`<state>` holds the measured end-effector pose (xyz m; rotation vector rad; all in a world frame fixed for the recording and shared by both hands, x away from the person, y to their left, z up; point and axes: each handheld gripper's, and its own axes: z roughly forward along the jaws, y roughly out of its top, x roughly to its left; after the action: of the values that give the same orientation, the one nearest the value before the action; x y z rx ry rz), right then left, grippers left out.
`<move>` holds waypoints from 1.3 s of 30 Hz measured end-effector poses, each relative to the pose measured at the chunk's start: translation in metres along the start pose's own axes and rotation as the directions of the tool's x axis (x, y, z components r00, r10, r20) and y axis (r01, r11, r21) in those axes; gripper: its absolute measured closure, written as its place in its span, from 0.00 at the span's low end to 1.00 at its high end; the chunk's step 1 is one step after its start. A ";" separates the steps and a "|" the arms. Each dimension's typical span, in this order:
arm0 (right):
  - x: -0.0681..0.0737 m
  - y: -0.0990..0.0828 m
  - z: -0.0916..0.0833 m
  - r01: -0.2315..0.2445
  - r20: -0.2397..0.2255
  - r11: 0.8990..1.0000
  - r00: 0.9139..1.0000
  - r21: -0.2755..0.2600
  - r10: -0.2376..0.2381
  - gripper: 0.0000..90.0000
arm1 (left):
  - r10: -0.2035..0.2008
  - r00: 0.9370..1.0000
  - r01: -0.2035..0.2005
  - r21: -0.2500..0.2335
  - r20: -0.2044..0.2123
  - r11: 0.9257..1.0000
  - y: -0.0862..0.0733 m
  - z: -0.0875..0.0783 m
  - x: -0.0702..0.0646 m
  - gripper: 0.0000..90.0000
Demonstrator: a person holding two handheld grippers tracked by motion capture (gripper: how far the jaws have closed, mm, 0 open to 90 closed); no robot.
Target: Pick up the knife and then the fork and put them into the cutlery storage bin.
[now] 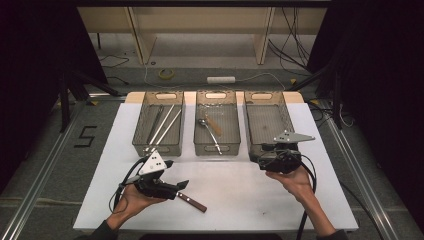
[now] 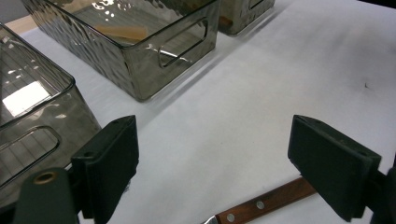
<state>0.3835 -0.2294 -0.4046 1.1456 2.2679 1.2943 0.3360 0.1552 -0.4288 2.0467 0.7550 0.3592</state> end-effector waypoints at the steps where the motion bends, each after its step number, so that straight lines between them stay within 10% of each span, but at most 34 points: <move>1: 0.002 -0.002 0.000 -0.003 -0.008 1.000 1.000 -0.008 0.003 0.40 | 0.001 1.000 -0.001 0.001 0.001 1.000 0.000 0.000 0.000 0.18; 15: 0.025 -0.020 -0.008 0.021 -0.073 0.999 0.997 -0.036 -0.023 0.37 | 0.102 0.994 -0.104 0.143 0.026 0.984 0.004 0.009 -0.002 0.18; 18: 0.028 -0.025 -0.010 0.015 -0.089 0.999 0.996 -0.037 -0.018 0.36 | 0.126 0.991 -0.134 0.192 0.051 0.972 0.004 0.015 -0.003 0.18; 26: 0.036 -0.034 -0.013 0.031 -0.113 0.999 0.993 -0.020 -0.033 0.36 | 0.233 0.965 -0.260 0.335 0.118 0.906 0.007 0.030 -0.009 0.21; 31: 0.040 -0.037 -0.016 0.037 -0.120 0.999 0.992 -0.011 -0.038 0.36 | 0.262 0.953 -0.300 0.376 0.151 0.877 0.009 0.037 -0.010 0.24; 39: 0.043 -0.041 -0.018 0.043 -0.128 0.999 0.991 -0.006 -0.044 0.36 | 0.267 0.949 -0.311 0.385 0.165 0.869 0.009 0.042 -0.006 0.41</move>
<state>0.3250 -0.2191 -0.4233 1.0336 2.3663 1.3904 0.3563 0.1206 -0.4444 2.5660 0.4804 0.2711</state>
